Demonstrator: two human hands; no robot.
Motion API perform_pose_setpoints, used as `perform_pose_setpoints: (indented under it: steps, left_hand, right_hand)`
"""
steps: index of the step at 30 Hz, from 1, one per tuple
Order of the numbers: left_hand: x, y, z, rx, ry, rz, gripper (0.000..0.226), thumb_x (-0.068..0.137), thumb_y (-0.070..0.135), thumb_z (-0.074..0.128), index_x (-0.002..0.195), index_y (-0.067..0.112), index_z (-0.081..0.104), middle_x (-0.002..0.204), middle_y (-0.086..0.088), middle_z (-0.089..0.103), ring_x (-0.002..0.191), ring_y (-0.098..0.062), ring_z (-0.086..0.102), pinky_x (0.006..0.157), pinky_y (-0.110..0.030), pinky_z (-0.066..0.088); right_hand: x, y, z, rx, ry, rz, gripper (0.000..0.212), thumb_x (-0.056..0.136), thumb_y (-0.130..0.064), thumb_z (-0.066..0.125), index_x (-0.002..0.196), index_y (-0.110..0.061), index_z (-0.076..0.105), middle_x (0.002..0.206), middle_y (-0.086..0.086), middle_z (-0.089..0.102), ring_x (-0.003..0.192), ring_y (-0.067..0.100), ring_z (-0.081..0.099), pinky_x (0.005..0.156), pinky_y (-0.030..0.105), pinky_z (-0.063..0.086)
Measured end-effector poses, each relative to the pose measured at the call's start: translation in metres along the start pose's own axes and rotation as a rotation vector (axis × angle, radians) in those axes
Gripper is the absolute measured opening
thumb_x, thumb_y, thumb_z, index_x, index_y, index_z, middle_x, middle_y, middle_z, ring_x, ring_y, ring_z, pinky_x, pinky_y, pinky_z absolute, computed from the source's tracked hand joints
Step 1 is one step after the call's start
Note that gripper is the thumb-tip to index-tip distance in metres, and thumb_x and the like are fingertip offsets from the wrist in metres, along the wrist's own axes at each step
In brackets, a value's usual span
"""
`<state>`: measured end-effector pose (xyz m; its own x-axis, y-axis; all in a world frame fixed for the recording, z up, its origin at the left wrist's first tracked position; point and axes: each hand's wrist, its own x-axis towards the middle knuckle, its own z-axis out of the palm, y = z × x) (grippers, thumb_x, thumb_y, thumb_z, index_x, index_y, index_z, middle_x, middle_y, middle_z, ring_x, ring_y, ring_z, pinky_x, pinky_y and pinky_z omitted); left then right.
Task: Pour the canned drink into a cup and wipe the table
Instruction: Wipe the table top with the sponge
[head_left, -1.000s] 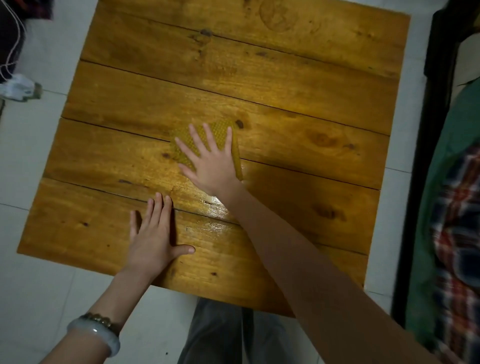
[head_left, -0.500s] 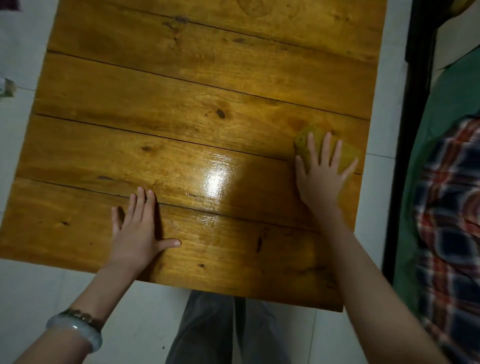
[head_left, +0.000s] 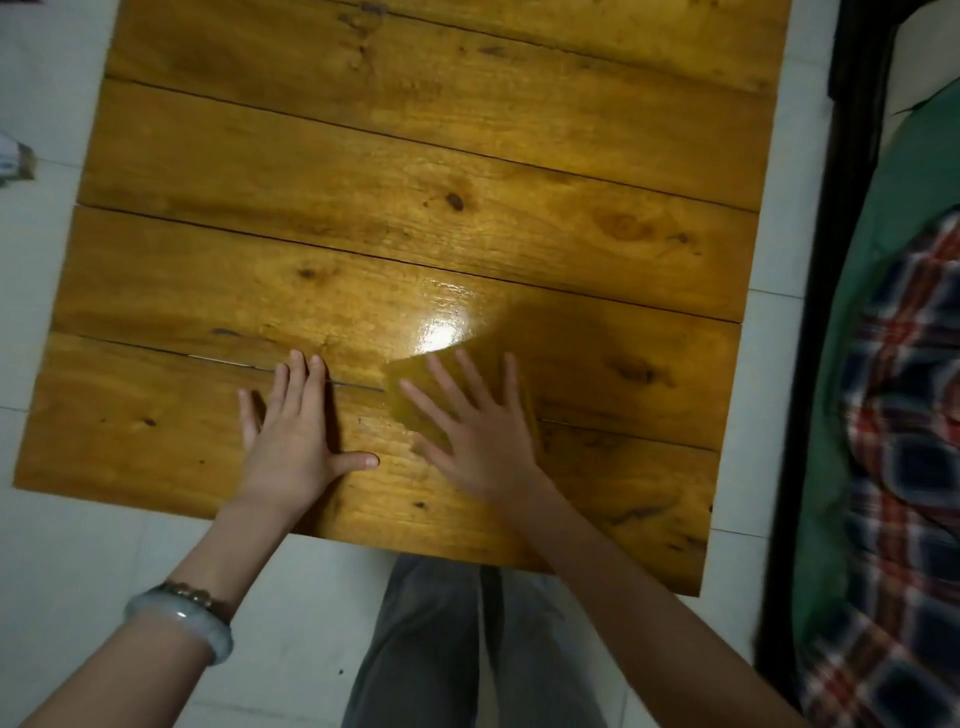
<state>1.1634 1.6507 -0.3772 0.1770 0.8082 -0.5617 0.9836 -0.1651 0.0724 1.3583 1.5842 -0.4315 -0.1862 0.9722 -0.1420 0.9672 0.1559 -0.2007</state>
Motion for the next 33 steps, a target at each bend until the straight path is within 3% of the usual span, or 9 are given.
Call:
perform_pose_setpoints:
  steps: [6, 11, 14, 18, 23, 26, 33]
  left_hand:
    - [0.001, -0.001, 0.002, -0.001, 0.002, -0.004, 0.131, 0.056, 0.066, 0.070, 0.149, 0.014, -0.005, 0.158, -0.006, -0.008, 0.145, -0.020, -0.007, 0.113, -0.052, -0.007]
    - [0.001, -0.003, 0.002, -0.006, -0.012, 0.007, 0.130, 0.058, 0.066, 0.069, 0.149, 0.014, -0.008, 0.157, -0.007, -0.011, 0.145, -0.020, -0.010, 0.113, -0.050, -0.008]
    - [0.000, -0.007, 0.004, -0.040, -0.007, 0.044, 0.130, 0.058, 0.065, 0.071, 0.149, 0.014, -0.008, 0.157, -0.007, -0.012, 0.144, -0.020, -0.011, 0.113, -0.048, -0.007]
    - [0.002, -0.022, -0.003, -0.049, -0.064, 0.102, 0.124, 0.065, 0.046, 0.079, 0.149, 0.019, -0.006, 0.157, -0.002, -0.013, 0.144, -0.015, -0.010, 0.114, -0.046, -0.006]
    - [0.003, -0.023, -0.010, -0.049, -0.080, 0.110, 0.107, 0.077, 0.024, 0.075, 0.150, 0.020, -0.002, 0.157, -0.002, -0.010, 0.144, -0.013, -0.009, 0.114, -0.044, -0.008]
    - [-0.001, -0.017, -0.011, -0.106, -0.038, 0.106, 0.095, 0.081, 0.015, 0.070, 0.151, 0.017, 0.005, 0.158, -0.003, -0.002, 0.144, -0.013, -0.004, 0.114, -0.043, -0.011]
    - [-0.026, 0.008, 0.003, -0.120, 0.013, 0.218, 0.078, 0.087, 0.020, 0.063, 0.149, 0.012, 0.017, 0.158, -0.007, 0.009, 0.145, -0.017, 0.007, 0.114, -0.040, -0.009]
  right_hand:
    - [-0.089, 0.085, -0.011, -0.084, -0.054, 0.414, 0.058, 0.095, -0.058, 0.015, 0.147, -0.033, 0.017, 0.156, 0.006, 0.020, 0.143, 0.031, 0.012, 0.109, 0.066, 0.006]
    - [-0.069, 0.028, -0.004, 0.048, -0.036, 0.722, 0.062, 0.093, -0.058, 0.011, 0.149, -0.029, 0.014, 0.157, 0.010, 0.017, 0.143, 0.034, 0.010, 0.106, 0.069, 0.006]
    - [-0.032, -0.028, 0.002, 0.105, -0.029, 0.570, 0.062, 0.093, -0.061, 0.011, 0.148, -0.032, 0.018, 0.155, 0.010, 0.022, 0.143, 0.035, 0.014, 0.105, 0.069, 0.005]
    - [-0.005, -0.089, 0.006, 0.101, -0.085, 0.308, 0.062, 0.091, -0.060, 0.020, 0.148, -0.033, 0.020, 0.157, 0.008, 0.017, 0.143, 0.035, 0.012, 0.107, 0.068, -0.003]
    - [-0.023, -0.071, 0.009, 0.093, -0.033, 0.164, 0.060, 0.091, -0.059, 0.031, 0.145, -0.034, 0.028, 0.156, 0.004, 0.023, 0.143, 0.031, 0.017, 0.109, 0.065, 0.004]
    - [-0.050, -0.038, 0.006, 0.076, -0.031, 0.260, 0.062, 0.090, -0.062, 0.035, 0.145, -0.035, 0.029, 0.154, 0.005, 0.027, 0.142, 0.031, 0.019, 0.109, 0.065, 0.009]
    - [-0.096, 0.028, -0.009, 0.039, -0.117, 0.541, 0.063, 0.093, -0.061, 0.017, 0.149, -0.031, 0.019, 0.157, 0.007, 0.016, 0.144, 0.032, 0.010, 0.109, 0.066, 0.007]
